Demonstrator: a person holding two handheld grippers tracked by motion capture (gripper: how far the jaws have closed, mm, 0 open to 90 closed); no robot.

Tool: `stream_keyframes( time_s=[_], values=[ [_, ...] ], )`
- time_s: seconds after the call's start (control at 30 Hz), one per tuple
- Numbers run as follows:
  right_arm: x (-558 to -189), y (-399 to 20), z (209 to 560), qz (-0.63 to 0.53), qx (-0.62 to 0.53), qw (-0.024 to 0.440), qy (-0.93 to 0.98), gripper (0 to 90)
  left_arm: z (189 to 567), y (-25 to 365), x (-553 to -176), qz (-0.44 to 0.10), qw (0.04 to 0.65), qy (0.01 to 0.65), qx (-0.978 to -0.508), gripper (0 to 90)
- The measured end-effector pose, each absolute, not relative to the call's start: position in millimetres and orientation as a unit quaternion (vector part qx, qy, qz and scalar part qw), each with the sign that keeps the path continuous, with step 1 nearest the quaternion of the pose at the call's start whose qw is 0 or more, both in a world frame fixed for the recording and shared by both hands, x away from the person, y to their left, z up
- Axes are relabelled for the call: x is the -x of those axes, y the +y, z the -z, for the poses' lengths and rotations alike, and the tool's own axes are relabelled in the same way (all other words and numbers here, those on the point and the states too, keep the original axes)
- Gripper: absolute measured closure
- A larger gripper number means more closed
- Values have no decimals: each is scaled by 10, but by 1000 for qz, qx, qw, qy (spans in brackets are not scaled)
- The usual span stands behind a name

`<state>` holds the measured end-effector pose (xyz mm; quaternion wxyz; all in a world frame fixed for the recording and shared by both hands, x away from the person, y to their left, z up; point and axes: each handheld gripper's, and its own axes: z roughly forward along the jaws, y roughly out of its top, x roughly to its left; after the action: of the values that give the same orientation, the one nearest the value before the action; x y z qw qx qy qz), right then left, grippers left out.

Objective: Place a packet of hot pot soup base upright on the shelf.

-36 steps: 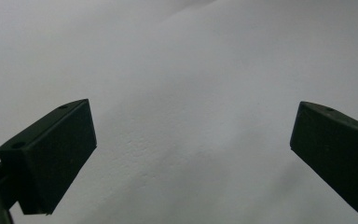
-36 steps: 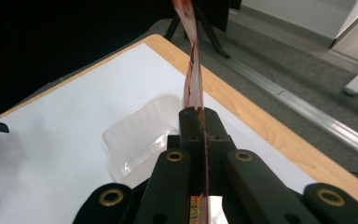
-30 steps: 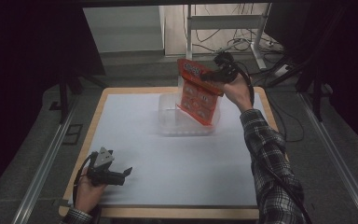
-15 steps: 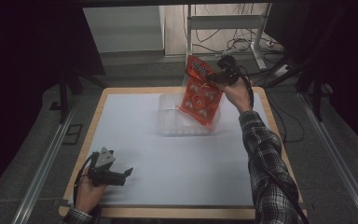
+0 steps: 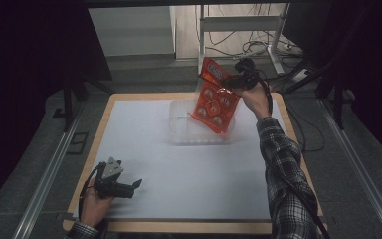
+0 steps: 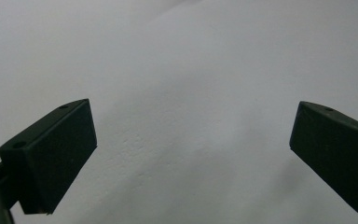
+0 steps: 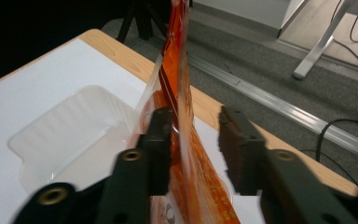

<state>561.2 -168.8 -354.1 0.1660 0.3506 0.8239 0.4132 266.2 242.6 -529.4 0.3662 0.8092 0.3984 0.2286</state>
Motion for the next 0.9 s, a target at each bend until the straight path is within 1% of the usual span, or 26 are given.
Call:
stream_keyframes(
  time_s=[0.03, 0.07, 0.1, 0.13, 0.17, 0.2, 0.23, 0.27, 0.3, 0.4, 0.73, 0.9],
  values=[
    [-5612, -1688, 3541, -413, -351, 166, 824, 609, 5293, 2426, -2661, -229, 366, 398, -809, 1],
    [-5604, -1694, 3530, -415, -350, 172, 822, 541, 5293, 2425, -2661, -229, 366, 398, -810, 1],
    [-5604, -1694, 3530, -415, -350, 172, 822, 541, 5293, 2425, -2661, -229, 365, 398, -810, 1],
    [-5595, -1708, 3520, -415, -348, 177, 822, 482, 5293, 2425, -2661, -229, 365, 398, -810, 1],
    [-5595, -1708, 3520, -415, -348, 177, 822, 482, 5293, 2424, -2661, -229, 365, 398, -810, 1],
    [-5582, -1730, 3508, -420, -347, 185, 818, 427, 5293, 2424, -2660, -229, 365, 398, -810, 1],
    [-5582, -1730, 3508, -420, -347, 185, 818, 427, 5294, 2423, -2661, -229, 365, 398, -810, 1],
    [-5570, -1745, 3499, -421, -348, 185, 817, 381, 5294, 2420, -2660, -229, 364, 398, -810, 1],
    [-5570, -1745, 3499, -421, -348, 185, 817, 381, 5294, 2420, -2660, -229, 364, 398, -810, 1],
    [-5550, -1758, 3488, -418, -343, 196, 818, 339, 5295, 2418, -2661, -230, 364, 397, -810, 1],
    [-5454, -1819, 3415, -424, -336, 201, 817, 224, 5292, 2411, -2656, -231, 363, 396, -811, 1],
    [-5414, -1859, 3381, -427, -330, 197, 818, 195, 5292, 2406, -2656, -230, 362, 396, -812, 1]
  ],
)
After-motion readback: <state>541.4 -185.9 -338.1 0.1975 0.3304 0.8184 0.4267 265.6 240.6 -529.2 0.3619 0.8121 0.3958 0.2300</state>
